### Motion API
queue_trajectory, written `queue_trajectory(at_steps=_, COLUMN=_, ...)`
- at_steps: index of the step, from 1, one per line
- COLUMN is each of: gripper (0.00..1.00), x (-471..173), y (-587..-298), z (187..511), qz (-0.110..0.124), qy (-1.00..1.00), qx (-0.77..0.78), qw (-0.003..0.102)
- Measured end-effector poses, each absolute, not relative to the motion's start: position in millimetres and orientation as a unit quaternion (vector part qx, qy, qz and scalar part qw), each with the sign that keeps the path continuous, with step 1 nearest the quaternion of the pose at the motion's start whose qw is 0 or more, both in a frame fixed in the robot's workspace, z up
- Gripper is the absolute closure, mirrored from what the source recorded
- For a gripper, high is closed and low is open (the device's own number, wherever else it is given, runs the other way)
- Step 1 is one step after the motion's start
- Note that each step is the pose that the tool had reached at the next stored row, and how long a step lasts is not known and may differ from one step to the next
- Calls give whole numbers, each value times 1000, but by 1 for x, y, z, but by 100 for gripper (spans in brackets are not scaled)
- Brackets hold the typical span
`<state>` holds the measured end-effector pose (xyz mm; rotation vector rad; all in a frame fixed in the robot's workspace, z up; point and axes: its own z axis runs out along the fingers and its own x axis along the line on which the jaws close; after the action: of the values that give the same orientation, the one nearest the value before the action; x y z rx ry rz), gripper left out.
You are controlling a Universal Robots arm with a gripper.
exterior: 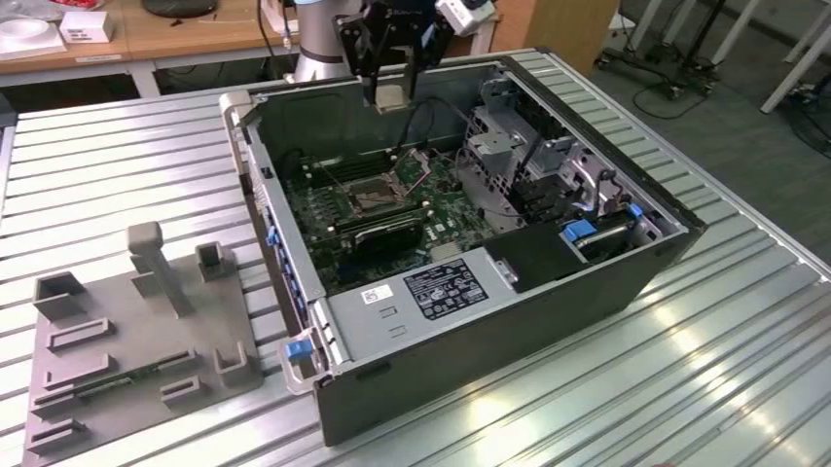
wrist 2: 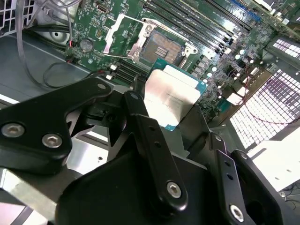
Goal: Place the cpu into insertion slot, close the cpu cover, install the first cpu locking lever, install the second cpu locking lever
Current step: 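Place the cpu into insertion slot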
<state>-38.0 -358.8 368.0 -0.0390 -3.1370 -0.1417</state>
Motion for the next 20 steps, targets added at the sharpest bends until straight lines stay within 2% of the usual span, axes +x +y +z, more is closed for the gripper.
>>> queue_trajectory(at_steps=20, gripper=46, x=-38, y=-359, z=359, qz=-45, qy=-999, qx=-12, qw=1)
